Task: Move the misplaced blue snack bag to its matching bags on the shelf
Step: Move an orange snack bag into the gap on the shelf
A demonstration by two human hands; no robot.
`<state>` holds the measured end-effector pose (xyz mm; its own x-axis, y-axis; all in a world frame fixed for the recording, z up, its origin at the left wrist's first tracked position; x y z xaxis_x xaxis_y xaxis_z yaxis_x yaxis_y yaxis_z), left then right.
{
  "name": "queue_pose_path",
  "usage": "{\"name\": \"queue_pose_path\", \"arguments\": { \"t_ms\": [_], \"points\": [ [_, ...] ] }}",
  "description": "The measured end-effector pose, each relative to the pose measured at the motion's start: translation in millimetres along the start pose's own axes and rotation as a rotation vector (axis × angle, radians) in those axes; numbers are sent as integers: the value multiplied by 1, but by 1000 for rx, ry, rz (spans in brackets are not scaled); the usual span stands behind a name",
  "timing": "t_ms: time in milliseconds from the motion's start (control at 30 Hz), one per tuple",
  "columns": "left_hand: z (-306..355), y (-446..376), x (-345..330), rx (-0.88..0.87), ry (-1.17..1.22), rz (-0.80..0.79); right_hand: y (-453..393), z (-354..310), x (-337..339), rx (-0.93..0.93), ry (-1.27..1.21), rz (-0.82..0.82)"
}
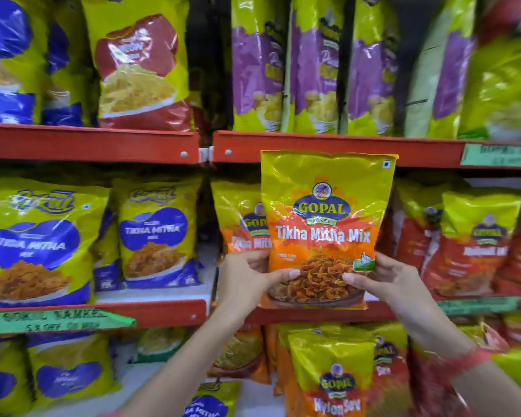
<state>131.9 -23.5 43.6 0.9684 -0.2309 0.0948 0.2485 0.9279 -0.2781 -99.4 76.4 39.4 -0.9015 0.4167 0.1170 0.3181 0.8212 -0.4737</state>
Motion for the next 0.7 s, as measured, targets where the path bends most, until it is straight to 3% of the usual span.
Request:
{"name": "queue_pose_path", "arguments": {
  "t_ms": [267, 600, 700],
  "points": [
    [-17, -42, -103, -27, -102, -37, -37, 54, 78, -1, 39, 87],
    [-44, -64, -140, 13, -255, -3, -64, 97, 99, -94, 142, -2],
    [-48, -72, -144, 51, -305, -67, -68, 99, 98, -134, 173, 28]
  ]
}}
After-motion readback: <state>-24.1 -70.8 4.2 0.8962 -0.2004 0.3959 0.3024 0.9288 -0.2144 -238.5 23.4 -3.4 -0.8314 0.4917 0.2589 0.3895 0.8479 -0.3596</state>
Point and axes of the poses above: each hand's wrist, its own y-axis away from the middle knuckle, its own x-axis out of the back of the hand, z = x × y, the point moved 7 cm from there along -y, towards the middle knuckle, and after that the axes turned 7 degrees about x, right-handed, at the moved point
